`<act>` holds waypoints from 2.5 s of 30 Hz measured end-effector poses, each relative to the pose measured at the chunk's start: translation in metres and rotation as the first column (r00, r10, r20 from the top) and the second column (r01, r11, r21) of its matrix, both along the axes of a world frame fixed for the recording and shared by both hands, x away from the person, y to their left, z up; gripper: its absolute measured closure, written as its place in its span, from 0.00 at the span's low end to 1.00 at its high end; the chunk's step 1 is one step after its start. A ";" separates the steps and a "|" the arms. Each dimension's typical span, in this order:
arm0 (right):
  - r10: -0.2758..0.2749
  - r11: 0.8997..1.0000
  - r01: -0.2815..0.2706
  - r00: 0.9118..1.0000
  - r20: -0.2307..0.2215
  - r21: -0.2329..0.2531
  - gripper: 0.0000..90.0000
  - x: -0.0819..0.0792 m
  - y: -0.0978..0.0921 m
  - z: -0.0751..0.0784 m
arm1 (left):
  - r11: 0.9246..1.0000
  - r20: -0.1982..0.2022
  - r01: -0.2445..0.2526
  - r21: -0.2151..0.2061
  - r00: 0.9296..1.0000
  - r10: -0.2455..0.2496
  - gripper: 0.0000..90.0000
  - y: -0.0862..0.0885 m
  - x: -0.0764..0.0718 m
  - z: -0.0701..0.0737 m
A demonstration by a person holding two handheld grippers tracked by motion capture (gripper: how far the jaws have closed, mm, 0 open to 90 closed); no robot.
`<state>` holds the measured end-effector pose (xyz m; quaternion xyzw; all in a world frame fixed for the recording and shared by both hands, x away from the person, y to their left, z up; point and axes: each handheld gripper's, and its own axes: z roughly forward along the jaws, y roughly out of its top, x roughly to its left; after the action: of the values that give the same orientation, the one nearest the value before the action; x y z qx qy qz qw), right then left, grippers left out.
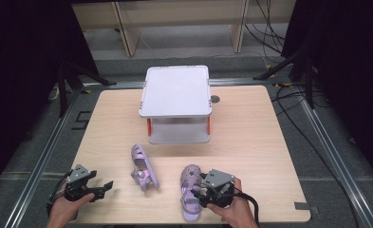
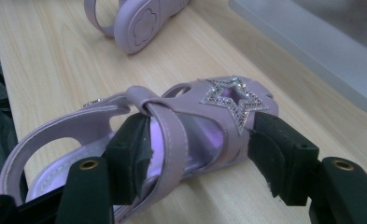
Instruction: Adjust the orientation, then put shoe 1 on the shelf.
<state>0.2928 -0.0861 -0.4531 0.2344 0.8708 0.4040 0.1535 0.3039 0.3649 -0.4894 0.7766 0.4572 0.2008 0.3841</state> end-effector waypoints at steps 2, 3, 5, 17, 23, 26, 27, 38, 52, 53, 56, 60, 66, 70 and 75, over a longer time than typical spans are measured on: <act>0.021 1.000 -0.021 1.000 0.010 -0.002 0.44 -0.002 0.000 0.000 | 1.000 0.003 0.005 -0.006 1.000 -0.005 0.18 0.000 0.000 0.000; 0.028 1.000 -0.028 1.000 0.011 -0.005 0.44 -0.004 0.000 0.000 | 1.000 0.002 -0.002 0.016 1.000 0.002 0.18 0.001 -0.001 0.001; 0.045 0.999 -0.045 0.999 0.014 -0.005 0.45 -0.008 0.002 0.001 | 1.000 0.013 0.006 0.002 1.000 -0.006 0.18 0.001 0.000 0.001; 0.103 0.995 -0.103 0.995 0.008 -0.012 0.56 -0.008 0.009 0.000 | 1.000 0.012 -0.014 -0.024 1.000 0.015 0.18 -0.001 0.001 0.003; 0.129 0.991 -0.129 0.992 0.012 -0.020 0.60 -0.008 0.011 0.001 | 1.000 0.002 -0.015 -0.021 1.000 0.015 0.18 -0.002 0.002 0.001; 0.136 0.990 -0.136 0.991 0.016 -0.026 0.62 -0.007 0.011 0.001 | 0.999 0.000 -0.024 -0.027 1.000 0.024 0.18 -0.002 0.001 0.002; 0.138 0.990 -0.138 0.990 0.017 -0.032 0.63 -0.006 0.011 0.001 | 1.000 0.006 -0.009 -0.002 1.000 0.009 0.18 0.000 0.003 0.002; 0.128 0.991 -0.127 0.992 0.015 -0.037 0.72 -0.003 0.011 0.000 | 0.999 -0.002 -0.023 -0.026 1.000 0.023 0.18 -0.001 0.001 0.001; 0.113 0.993 -0.113 0.994 -0.001 -0.041 0.87 0.002 0.009 0.006 | 0.999 -0.006 -0.018 -0.027 1.000 0.018 0.18 -0.003 0.002 0.002; 0.112 0.993 -0.112 0.994 -0.003 -0.040 0.88 0.003 0.008 0.007 | 1.000 -0.006 -0.011 -0.021 1.000 0.011 0.18 -0.003 0.002 0.002; 0.100 0.995 -0.100 0.995 -0.013 -0.023 0.88 0.005 0.006 0.009 | 1.000 0.001 -0.011 -0.027 1.000 0.011 0.18 -0.001 0.001 0.002; 0.080 0.996 -0.081 0.997 -0.021 -0.025 0.88 0.009 0.002 0.016 | 0.999 0.006 -0.019 -0.037 1.000 0.019 0.18 0.001 0.000 0.002; 0.072 0.997 -0.074 0.996 -0.055 -0.029 0.88 0.013 0.002 0.018 | 0.999 0.014 -0.004 -0.038 1.000 0.004 0.18 0.000 0.002 0.001; 0.074 0.997 -0.077 0.994 -0.084 -0.030 0.89 0.016 0.003 0.018 | 1.000 0.001 -0.005 -0.002 1.000 0.005 0.18 0.002 0.002 0.001; 0.089 0.996 -0.092 0.988 -0.128 -0.021 0.89 0.026 0.004 0.026 | 0.999 0.001 -0.021 -0.031 1.000 0.021 0.18 0.001 0.001 0.000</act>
<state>0.3184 -0.0825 -0.4268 0.2179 0.8937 0.3833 0.0827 0.3048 0.3657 -0.4889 0.7657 0.4680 0.1981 0.3944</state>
